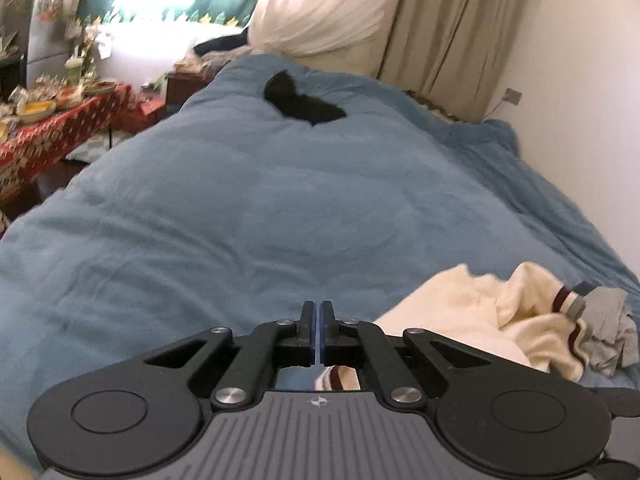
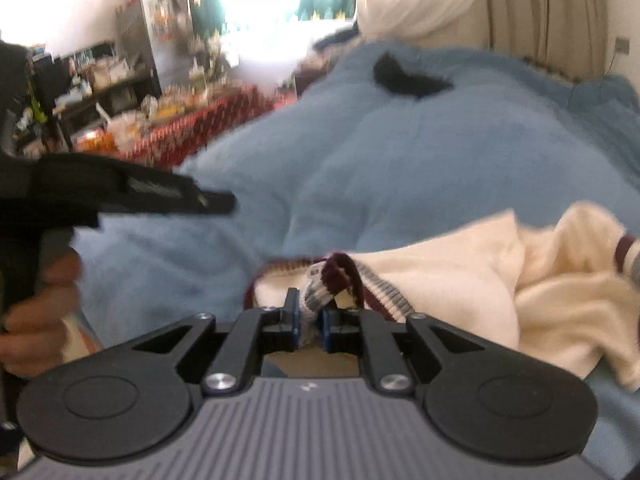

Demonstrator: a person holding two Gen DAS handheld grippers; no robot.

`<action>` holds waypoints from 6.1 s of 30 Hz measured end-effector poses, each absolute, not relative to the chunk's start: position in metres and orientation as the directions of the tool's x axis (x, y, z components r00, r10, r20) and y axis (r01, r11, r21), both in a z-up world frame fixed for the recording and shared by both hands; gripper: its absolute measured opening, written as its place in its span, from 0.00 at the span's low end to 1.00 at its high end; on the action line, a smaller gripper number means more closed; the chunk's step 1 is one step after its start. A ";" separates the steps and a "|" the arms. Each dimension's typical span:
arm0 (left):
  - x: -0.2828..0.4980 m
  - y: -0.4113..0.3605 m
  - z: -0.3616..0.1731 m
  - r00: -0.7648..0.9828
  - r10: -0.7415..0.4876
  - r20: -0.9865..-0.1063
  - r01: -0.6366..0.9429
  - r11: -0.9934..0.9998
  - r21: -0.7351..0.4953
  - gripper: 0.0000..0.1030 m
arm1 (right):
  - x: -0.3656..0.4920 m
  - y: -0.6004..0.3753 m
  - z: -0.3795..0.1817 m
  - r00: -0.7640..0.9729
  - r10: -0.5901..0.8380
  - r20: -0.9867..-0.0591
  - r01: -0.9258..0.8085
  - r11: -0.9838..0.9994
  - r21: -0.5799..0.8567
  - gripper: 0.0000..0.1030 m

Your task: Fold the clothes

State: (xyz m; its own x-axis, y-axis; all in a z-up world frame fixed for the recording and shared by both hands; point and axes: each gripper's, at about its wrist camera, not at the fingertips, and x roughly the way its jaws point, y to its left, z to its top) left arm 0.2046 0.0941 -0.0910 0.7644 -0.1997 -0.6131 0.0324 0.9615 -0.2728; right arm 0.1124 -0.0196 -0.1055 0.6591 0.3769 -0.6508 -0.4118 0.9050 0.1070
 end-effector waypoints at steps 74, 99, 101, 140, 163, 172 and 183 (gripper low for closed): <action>0.180 0.059 -0.133 0.733 -0.140 -0.666 0.002 0.979 -0.204 0.06 | 0.142 -0.195 -0.122 0.771 0.090 -0.631 -0.130 0.991 -0.017 0.08; 0.171 0.063 -0.169 0.582 -0.266 -0.768 0.067 0.958 -0.280 0.15 | 0.128 -0.203 -0.167 0.678 0.080 -0.730 -0.103 0.995 0.013 0.23; 0.170 0.062 -0.166 0.584 -0.268 -0.766 0.072 0.957 -0.280 0.14 | 0.129 -0.206 -0.170 0.670 0.084 -0.738 -0.094 0.995 0.028 0.26; 0.158 -0.086 -0.136 0.329 -0.388 -0.861 0.452 0.865 -0.217 0.22 | 0.109 -0.284 -0.161 0.693 0.027 -0.720 0.084 0.989 0.118 0.11; 0.131 0.016 -0.127 0.469 -0.375 -0.800 0.318 0.916 -0.243 0.24 | 0.062 -0.174 -0.159 0.632 0.178 -0.754 -0.118 0.984 0.134 0.21; 0.129 0.050 -0.131 0.497 -0.371 -0.784 0.253 0.927 -0.278 0.24 | 0.077 -0.133 -0.168 0.589 0.186 -0.786 -0.180 0.979 0.097 0.26; 0.137 0.042 -0.140 0.469 -0.386 -0.795 0.259 0.920 -0.294 0.24 | 0.078 -0.142 -0.171 0.625 0.127 -0.770 -0.160 0.987 0.033 0.09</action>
State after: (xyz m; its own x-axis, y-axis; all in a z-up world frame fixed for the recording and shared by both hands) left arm 0.1374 0.0415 -0.1405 0.4689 -0.3857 -0.7946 0.2594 0.9201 -0.2936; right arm 0.0781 -0.1420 -0.1712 0.6250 0.1272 -0.7702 -0.1600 0.9866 0.0330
